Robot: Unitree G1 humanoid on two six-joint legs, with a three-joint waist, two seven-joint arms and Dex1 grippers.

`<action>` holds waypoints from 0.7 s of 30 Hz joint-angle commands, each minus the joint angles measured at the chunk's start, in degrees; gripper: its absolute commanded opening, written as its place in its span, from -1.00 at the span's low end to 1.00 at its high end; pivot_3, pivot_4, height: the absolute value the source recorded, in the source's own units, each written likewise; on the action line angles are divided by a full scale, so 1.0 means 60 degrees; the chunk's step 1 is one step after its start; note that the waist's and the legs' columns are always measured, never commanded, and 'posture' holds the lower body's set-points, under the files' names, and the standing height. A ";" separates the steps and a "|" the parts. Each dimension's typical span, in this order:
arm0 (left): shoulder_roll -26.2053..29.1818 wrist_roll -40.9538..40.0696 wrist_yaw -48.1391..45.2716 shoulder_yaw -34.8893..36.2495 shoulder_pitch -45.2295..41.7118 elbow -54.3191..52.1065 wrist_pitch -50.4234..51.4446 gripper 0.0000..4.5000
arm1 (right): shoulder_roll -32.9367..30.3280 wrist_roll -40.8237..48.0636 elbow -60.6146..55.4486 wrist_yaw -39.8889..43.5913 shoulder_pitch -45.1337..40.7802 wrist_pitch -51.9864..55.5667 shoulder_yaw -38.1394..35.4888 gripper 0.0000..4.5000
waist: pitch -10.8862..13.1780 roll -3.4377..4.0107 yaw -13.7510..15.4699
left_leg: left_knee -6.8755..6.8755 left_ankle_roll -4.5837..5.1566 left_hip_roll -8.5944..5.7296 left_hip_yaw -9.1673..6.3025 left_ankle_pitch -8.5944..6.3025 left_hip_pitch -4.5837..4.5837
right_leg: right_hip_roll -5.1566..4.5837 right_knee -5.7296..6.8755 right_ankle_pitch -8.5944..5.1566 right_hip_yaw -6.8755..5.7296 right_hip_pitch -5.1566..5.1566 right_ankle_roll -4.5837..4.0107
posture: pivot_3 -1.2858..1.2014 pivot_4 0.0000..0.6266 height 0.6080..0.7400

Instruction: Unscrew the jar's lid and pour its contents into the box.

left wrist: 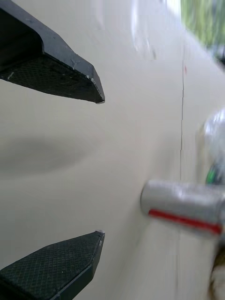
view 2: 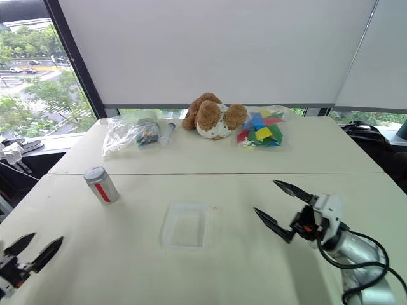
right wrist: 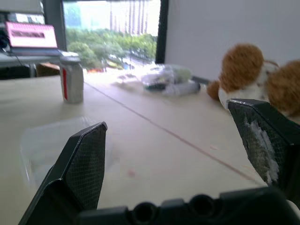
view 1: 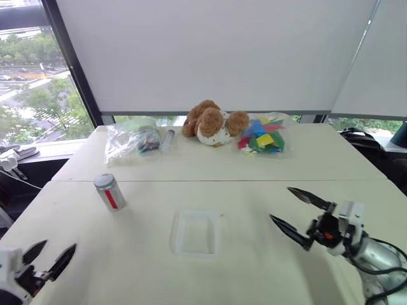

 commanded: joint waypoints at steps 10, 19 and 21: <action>-0.2965 0.1985 0.4096 -0.1347 -0.0133 -0.3109 -0.0226 0.99 | 0.0186 0.0761 -0.0563 0.0907 -0.0734 0.0632 0.0884 1.00 | -0.0018 -0.0033 0.0281 | 0.0026 -0.0029 0.0050 0.0021 -0.0014 0.0000 | 0.0032 -0.0103 0.0046 -0.0022 0.0058 -0.0011 | 0.03 -0.52 1.00; -0.2794 0.3661 0.6006 -0.2763 -0.2179 -0.3551 0.1504 0.99 | 0.0187 0.0617 0.0392 0.1473 -0.0792 0.0098 0.0819 1.00 | -0.0018 -0.0033 0.0278 | 0.0023 -0.0011 0.0064 0.0073 0.0001 0.0000 | 0.0069 -0.0098 0.0100 -0.0003 0.0034 0.0005 | 0.03 -0.52 1.00; -0.2568 0.3969 0.6024 -0.3094 -0.2590 -0.3306 0.1854 0.99 | 0.0197 0.0613 0.0601 0.1605 -0.0805 -0.0018 0.0792 1.00 | -0.0018 -0.0033 0.0266 | 0.0026 -0.0014 0.0070 0.0075 0.0001 0.0002 | 0.0074 -0.0098 0.0108 -0.0002 0.0035 0.0002 | 0.03 -0.52 1.00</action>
